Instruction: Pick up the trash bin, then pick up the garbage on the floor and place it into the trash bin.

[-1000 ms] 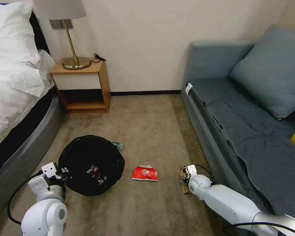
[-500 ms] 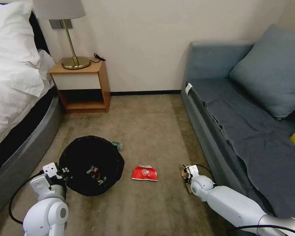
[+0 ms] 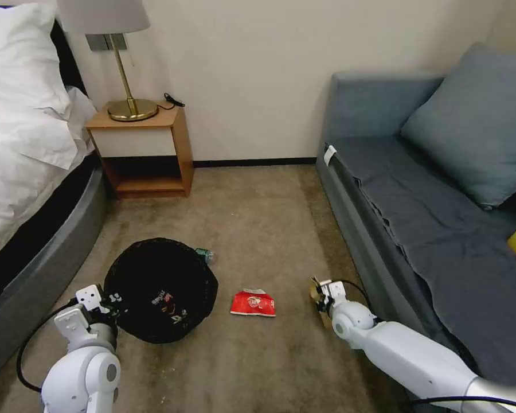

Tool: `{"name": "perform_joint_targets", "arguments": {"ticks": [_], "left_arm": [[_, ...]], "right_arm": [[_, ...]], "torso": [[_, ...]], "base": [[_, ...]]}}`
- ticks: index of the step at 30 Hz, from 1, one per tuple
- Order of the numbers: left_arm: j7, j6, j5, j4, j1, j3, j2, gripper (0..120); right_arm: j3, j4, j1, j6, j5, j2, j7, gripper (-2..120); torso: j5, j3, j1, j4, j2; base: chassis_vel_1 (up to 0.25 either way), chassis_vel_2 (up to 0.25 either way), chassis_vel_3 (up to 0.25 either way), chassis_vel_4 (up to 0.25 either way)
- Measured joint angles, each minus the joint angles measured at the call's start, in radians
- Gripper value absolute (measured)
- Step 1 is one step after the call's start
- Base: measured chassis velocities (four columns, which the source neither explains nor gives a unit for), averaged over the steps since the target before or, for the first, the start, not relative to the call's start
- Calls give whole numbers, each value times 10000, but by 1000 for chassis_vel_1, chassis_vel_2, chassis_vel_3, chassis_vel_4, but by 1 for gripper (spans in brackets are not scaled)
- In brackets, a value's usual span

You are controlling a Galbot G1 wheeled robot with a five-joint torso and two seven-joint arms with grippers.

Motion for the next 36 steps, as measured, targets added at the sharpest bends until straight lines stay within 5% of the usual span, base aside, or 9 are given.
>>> {"name": "perform_joint_targets", "arguments": {"ticks": [8,14,24,33,36], "left_arm": [[0,42,18,35,-9,32,6,3],[0,76,39,61,13,161,-58,3],[-3,140,237,60,3,339,-208,3],[-3,148,333,69,-23,397,-310,3],[0,159,377,45,-20,432,-350,3]], "right_arm": [[-10,2536,785,232,717,24,249,0],[-1168,4067,2001,673,1738,842,879,0],[-2944,4033,3498,982,2363,3279,1302,0],[-3925,3690,3405,964,2030,3482,1363,1],[-4152,3378,3351,975,1710,3560,1369,14]], "torso": [[-2,0,0,1,0],[-4,0,-1,1,0],[-3,0,0,5,0],[-1,0,0,0,0],[-1,0,0,0,0]], "base": [[0,0,0,0],[0,0,0,0],[0,0,0,0],[0,0,0,0],[0,0,0,0]]}}
